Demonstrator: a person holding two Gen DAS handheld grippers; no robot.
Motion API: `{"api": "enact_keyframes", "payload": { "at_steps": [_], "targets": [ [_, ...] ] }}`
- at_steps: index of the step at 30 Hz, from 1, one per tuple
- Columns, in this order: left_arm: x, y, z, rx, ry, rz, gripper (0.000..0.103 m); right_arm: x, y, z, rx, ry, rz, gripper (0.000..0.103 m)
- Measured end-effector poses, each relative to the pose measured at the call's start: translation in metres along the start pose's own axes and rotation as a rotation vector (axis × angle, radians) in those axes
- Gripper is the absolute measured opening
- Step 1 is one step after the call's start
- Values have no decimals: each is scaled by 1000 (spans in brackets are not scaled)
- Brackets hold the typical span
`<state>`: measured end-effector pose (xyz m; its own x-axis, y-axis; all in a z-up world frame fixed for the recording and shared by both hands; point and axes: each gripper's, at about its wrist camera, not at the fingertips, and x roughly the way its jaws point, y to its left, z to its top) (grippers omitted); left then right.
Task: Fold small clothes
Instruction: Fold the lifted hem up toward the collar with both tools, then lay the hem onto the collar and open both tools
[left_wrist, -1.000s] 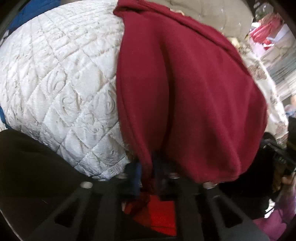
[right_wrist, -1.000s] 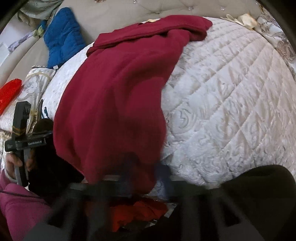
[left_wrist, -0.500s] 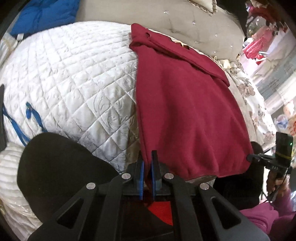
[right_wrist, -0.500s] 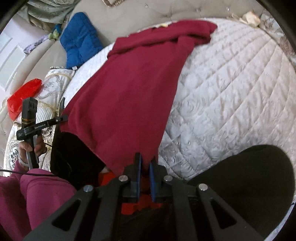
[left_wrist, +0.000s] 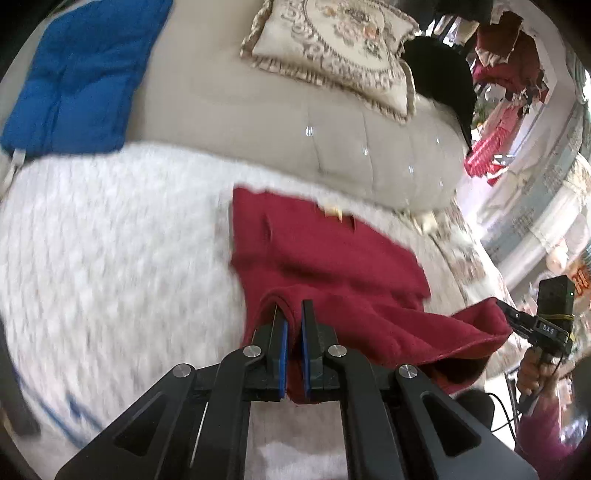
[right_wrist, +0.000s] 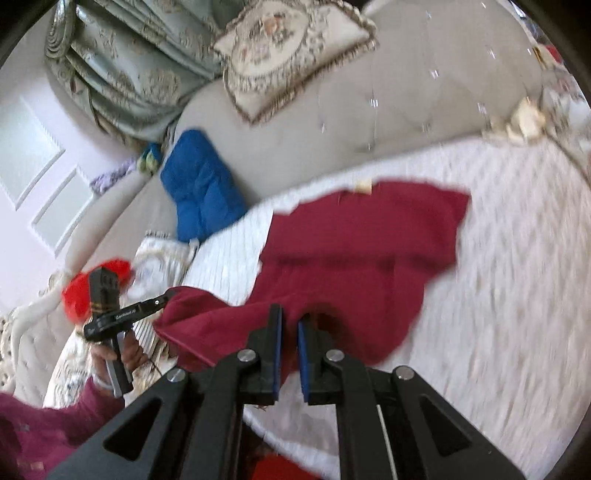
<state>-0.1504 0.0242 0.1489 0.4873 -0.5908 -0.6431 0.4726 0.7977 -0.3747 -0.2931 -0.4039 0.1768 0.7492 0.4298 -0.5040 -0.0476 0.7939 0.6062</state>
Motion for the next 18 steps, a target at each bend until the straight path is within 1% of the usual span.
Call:
{"api": "enact_keyframes", "payload": {
  "at_steps": [1, 4, 5, 7, 9, 11, 13, 15, 17, 18],
  "targets": [
    [13, 0, 17, -4, -11, 4, 0, 8, -4, 14, 3, -12, -15, 7],
    [42, 1, 50, -3, -29, 36, 0, 30, -17, 49, 20, -35, -68, 7],
    [56, 2, 62, -5, -28, 49, 0, 39, -25, 62, 31, -43, -92, 7],
    [84, 4, 83, -10, -21, 70, 0, 48, -41, 79, 45, -51, -140, 7],
    [114, 8, 100, -12, -12, 98, 0, 66, -62, 96, 79, -51, -186, 7],
    [144, 15, 114, -33, 7, 109, 0, 92, -86, 108, 131, -31, -220, 7],
    [172, 21, 124, -43, 30, 127, 0, 114, -100, 117, 150, -14, -256, 7],
    [189, 24, 128, -41, 34, 148, 0, 136, -114, 125, 158, -1, -296, 7],
    [208, 34, 135, -66, 71, 143, 0, 154, -127, 132, 171, -8, -326, 8],
    [215, 40, 137, -90, 97, 145, 0, 160, -134, 134, 192, 2, -331, 8]
  ]
}}
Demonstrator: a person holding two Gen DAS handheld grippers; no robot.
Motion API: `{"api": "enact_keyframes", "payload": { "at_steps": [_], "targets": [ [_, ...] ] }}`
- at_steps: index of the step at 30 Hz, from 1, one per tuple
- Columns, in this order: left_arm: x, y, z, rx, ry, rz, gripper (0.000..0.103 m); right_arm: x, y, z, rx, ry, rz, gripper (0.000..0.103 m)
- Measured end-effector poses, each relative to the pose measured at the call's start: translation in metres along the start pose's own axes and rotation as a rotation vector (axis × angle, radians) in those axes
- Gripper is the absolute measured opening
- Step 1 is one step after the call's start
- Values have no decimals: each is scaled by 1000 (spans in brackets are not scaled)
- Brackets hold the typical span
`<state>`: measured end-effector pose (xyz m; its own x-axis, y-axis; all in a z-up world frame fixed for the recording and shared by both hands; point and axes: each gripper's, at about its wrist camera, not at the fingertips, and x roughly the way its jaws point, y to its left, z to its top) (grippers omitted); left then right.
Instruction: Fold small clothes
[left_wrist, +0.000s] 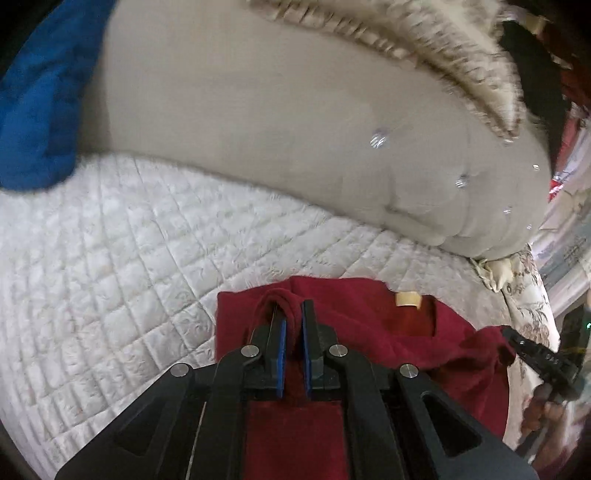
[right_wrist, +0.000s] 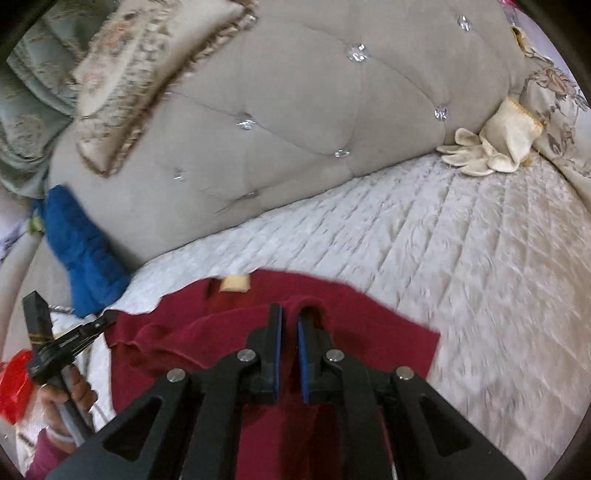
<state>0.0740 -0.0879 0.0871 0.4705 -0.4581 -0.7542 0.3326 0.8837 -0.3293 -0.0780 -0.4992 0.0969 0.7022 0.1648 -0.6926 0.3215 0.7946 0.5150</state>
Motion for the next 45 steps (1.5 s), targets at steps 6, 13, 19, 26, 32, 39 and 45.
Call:
{"api": "enact_keyframes", "payload": {
  "at_steps": [6, 13, 19, 26, 32, 39, 45],
  "targets": [
    [-20, 16, 5, -35, -8, -73, 26, -29, -17, -5, 85, -68, -1, 44],
    [-43, 14, -1, -8, -90, -74, 35, -14, 36, -17, -139, 3, 31, 45],
    [27, 6, -19, 67, 124, 152, 35, 60, 14, 5, -49, 74, -121, 45],
    [1, 32, -31, -11, 92, 80, 35, -18, 16, -15, -94, 8, -34, 68],
    [-55, 40, -74, 6, 60, -73, 35, -75, 13, -68, -162, 63, 13, 68],
    [-54, 46, -115, -39, 134, -202, 35, -65, 14, -110, -221, 132, -32, 63],
    [-39, 51, -125, -92, 167, -287, 35, -60, 15, -114, -205, 121, -51, 43]
  ]
}}
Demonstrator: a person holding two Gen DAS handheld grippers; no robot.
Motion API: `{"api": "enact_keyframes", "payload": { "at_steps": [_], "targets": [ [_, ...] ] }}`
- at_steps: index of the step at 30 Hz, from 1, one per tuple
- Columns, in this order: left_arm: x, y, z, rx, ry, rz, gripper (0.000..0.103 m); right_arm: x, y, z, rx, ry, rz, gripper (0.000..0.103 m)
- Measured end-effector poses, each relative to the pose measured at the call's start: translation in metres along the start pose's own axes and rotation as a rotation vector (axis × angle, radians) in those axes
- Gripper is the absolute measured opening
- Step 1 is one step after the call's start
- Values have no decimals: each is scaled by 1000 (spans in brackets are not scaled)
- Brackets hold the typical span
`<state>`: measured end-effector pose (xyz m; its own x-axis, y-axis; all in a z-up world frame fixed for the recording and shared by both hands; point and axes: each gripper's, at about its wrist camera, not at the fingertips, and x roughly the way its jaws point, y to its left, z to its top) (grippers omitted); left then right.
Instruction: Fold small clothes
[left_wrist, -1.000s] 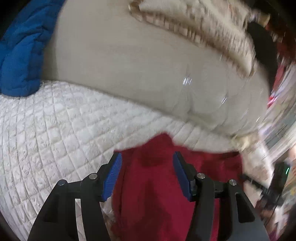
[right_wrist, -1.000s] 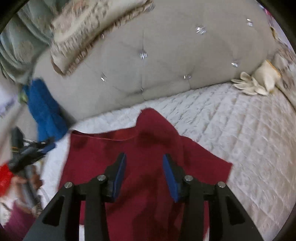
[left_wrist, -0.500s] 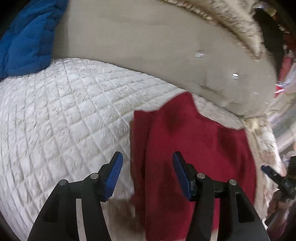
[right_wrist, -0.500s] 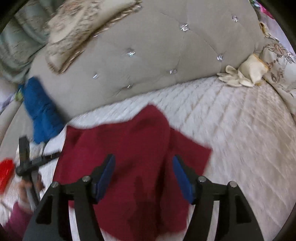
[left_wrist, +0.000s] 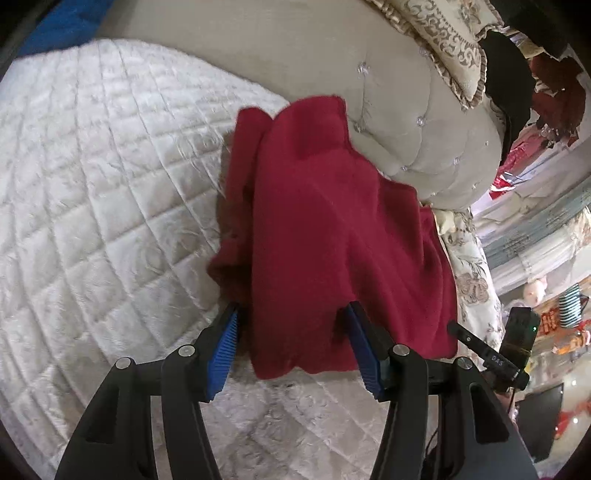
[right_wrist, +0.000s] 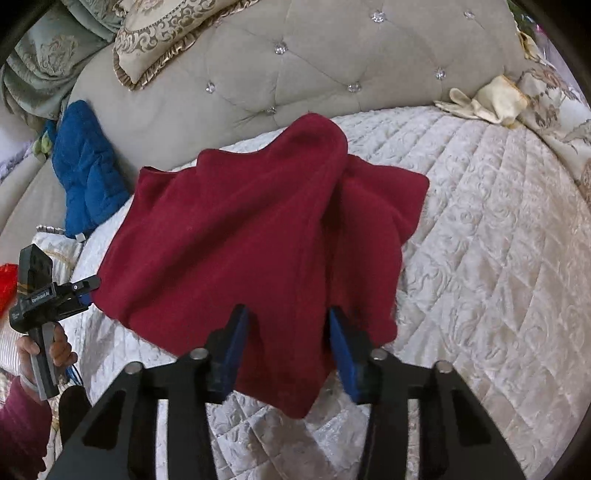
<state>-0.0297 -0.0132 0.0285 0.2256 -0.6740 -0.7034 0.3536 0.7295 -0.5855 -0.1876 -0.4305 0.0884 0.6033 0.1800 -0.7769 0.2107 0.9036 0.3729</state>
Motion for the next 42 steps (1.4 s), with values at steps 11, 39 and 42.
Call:
{"api": "enact_keyframes", "payload": {
  "at_steps": [11, 39, 42],
  "targets": [
    [3, -27, -8, 149, 25, 115, 1, 4, 16, -15, -30, 6, 13, 10],
    [-3, -46, 62, 238, -103, 283, 15, 24, -9, 89, 50, -115, -129, 71],
    [20, -49, 89, 202, -133, 339, 15, 51, -18, 111, 86, -106, -117, 65]
  ]
}}
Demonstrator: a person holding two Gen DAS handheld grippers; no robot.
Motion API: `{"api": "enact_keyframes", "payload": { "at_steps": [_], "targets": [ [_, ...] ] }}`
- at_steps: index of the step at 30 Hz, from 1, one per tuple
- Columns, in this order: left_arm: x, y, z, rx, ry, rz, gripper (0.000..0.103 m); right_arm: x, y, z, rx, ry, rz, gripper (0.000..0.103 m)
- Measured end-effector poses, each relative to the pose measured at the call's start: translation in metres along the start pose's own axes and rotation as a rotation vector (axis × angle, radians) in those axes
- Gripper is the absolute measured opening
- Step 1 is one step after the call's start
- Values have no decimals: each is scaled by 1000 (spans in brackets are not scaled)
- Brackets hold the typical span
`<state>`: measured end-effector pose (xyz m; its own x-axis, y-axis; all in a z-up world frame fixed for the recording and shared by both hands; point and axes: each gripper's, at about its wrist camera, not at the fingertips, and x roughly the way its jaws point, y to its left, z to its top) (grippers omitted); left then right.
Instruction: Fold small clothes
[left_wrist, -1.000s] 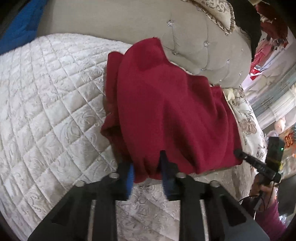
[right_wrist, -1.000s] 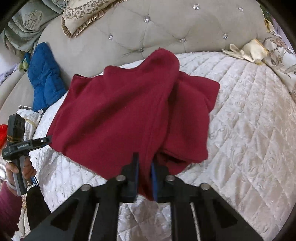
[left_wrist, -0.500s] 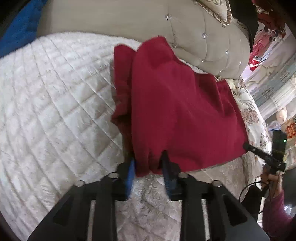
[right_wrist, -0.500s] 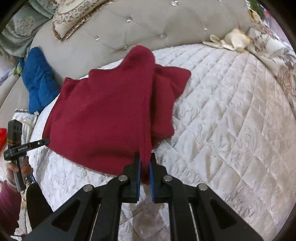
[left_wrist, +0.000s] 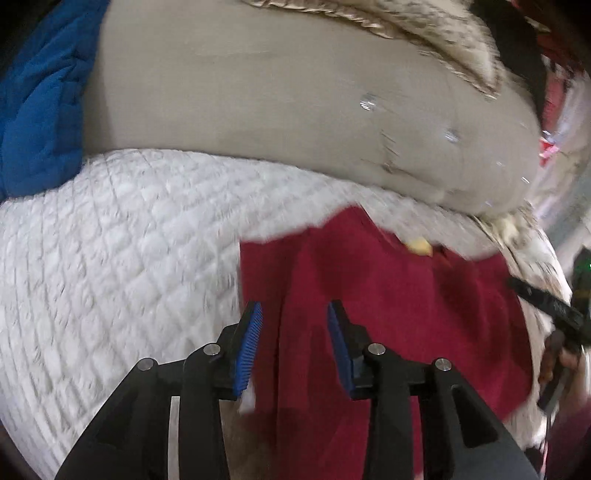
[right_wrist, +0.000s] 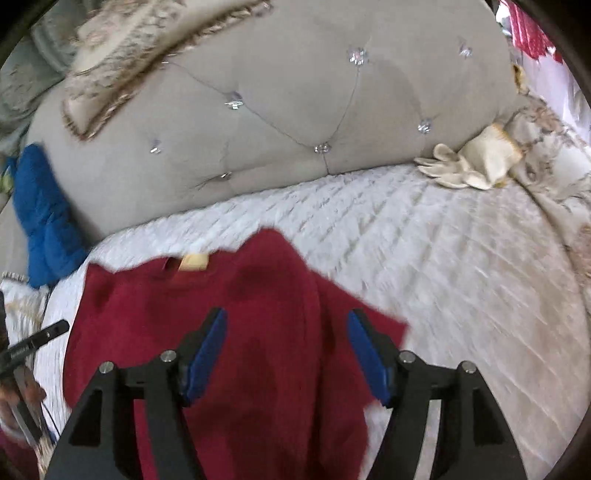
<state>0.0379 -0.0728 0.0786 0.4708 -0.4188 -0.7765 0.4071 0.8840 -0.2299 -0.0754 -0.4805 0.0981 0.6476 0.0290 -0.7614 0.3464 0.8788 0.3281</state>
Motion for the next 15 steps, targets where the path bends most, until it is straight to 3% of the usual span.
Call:
{"api": "enact_keyframes", "payload": {
  "at_steps": [1, 2, 6, 8, 10, 12, 14, 15],
  "targets": [
    [10, 0, 9, -24, -1, 14, 15, 8, 1, 5, -3, 15, 13, 40],
    [15, 0, 12, -32, -4, 24, 15, 13, 5, 9, -19, 32, 10, 7],
    [42, 2, 27, -41, -18, 132, 6, 13, 1, 16, -35, -19, -81, 7],
    [57, 8, 28, -46, 6, 216, 2, 29, -16, 14, 6, 13, -135, 7],
    [67, 19, 25, -86, 47, 192, 2, 41, -26, 8, 37, 52, -125, 9],
    [60, 22, 22, -105, 29, 148, 2, 31, -28, 6, 53, 17, -109, 20],
    [45, 22, 18, -95, 6, 110, 2, 13, -30, 5, 90, -16, -102, 52],
    [37, 22, 15, -92, 5, 96, 3, 2, -30, 4, 103, -37, -101, 54]
  ]
}}
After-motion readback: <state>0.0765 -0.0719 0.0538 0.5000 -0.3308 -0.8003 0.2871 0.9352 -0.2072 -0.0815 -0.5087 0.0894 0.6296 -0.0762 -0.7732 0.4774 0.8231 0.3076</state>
